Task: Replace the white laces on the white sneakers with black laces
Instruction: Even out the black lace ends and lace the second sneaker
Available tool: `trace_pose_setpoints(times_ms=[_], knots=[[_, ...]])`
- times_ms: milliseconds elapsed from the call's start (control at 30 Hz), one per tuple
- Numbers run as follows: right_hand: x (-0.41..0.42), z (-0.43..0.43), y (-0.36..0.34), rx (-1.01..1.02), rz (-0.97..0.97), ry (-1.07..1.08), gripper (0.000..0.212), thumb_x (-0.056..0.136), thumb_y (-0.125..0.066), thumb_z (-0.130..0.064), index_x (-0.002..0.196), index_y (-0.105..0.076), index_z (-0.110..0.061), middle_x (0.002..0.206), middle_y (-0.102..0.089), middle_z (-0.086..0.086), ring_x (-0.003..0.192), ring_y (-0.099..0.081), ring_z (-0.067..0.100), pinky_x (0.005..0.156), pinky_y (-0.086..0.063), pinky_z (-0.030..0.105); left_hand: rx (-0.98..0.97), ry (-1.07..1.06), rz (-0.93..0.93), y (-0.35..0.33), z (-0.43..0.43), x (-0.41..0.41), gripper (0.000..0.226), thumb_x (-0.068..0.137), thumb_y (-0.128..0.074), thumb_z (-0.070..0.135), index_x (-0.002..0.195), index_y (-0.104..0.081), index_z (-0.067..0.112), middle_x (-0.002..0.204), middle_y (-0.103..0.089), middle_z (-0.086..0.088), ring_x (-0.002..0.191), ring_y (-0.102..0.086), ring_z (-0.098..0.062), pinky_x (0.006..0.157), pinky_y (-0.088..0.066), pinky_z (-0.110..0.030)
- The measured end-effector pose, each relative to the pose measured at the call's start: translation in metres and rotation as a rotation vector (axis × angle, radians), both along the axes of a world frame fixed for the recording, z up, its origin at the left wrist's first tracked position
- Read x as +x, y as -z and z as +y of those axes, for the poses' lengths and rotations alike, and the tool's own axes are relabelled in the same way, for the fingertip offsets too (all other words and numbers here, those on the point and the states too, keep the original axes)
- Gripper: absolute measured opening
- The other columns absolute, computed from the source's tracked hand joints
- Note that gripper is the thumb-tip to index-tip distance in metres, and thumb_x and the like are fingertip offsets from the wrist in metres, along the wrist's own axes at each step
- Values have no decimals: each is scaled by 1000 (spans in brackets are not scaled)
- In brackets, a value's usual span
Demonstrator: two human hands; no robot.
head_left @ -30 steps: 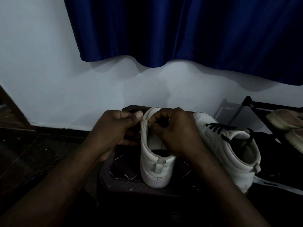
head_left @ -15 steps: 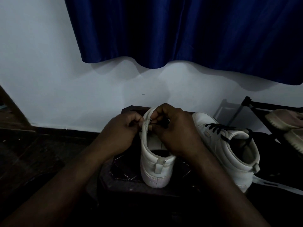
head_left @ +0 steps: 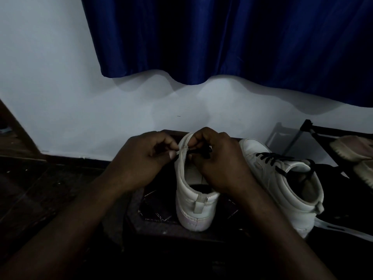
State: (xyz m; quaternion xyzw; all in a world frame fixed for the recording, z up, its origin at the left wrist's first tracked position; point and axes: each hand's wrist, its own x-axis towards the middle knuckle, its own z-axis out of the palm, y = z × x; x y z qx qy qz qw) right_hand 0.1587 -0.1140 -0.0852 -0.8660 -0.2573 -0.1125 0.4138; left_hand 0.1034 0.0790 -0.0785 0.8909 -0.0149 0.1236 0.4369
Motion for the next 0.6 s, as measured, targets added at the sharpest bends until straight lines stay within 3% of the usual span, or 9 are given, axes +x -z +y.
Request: trace_pose_setpoints(times_ms=[133, 233, 300, 400, 467, 600], knots=[[0, 0, 0, 1, 5, -2, 28, 76, -72, -20, 91, -63, -42, 84, -69, -20, 96, -64, 13, 84, -55, 43, -25, 61, 9, 8, -5, 2, 24, 94, -71, 16, 89, -73, 39, 71, -69, 23, 56, -60, 2, 62, -47, -24], [-1, 1, 0, 2, -1, -6, 25, 72, -66, -26, 90, -63, -43, 84, -69, -20, 96, -64, 14, 84, -54, 43, -14, 66, 7, 12, -7, 3, 25, 95, -68, 14, 91, -74, 38, 79, -72, 21, 66, -64, 3, 64, -47, -19], [-1, 2, -1, 2, -2, -11, 25, 71, -65, -26, 90, -63, -43, 84, -69, -20, 96, -64, 14, 84, -54, 43, 36, 56, -4, 12, -7, 4, 23, 94, -66, 13, 92, -74, 34, 86, -73, 16, 77, -67, -1, 70, -52, -25], [-1, 2, 0, 14, -1, -13, 26, 72, -65, -24, 88, -62, -44, 83, -68, -20, 96, -64, 15, 84, -55, 42, 343, 27, -10, 10, -1, 5, 13, 87, -53, 31, 84, -66, 31, 86, -64, 13, 81, -62, -10, 72, -51, -33], [0, 1, 2, 22, 0, -5, 29, 74, -69, -18, 88, -62, -43, 84, -69, -20, 97, -65, 14, 84, -55, 42, 566, -57, 105, 10, 9, 5, 19, 80, -50, 39, 80, -63, 26, 85, -60, 11, 80, -61, -14, 69, -48, -31], [0, 1, 3, 29, -15, 11, 33, 77, -73, -12, 89, -63, -41, 85, -69, -20, 97, -65, 14, 84, -54, 41, 738, -187, 322, 11, 28, 4, 17, 78, -61, 42, 75, -65, 25, 84, -61, 8, 75, -59, -15, 63, -44, -27]])
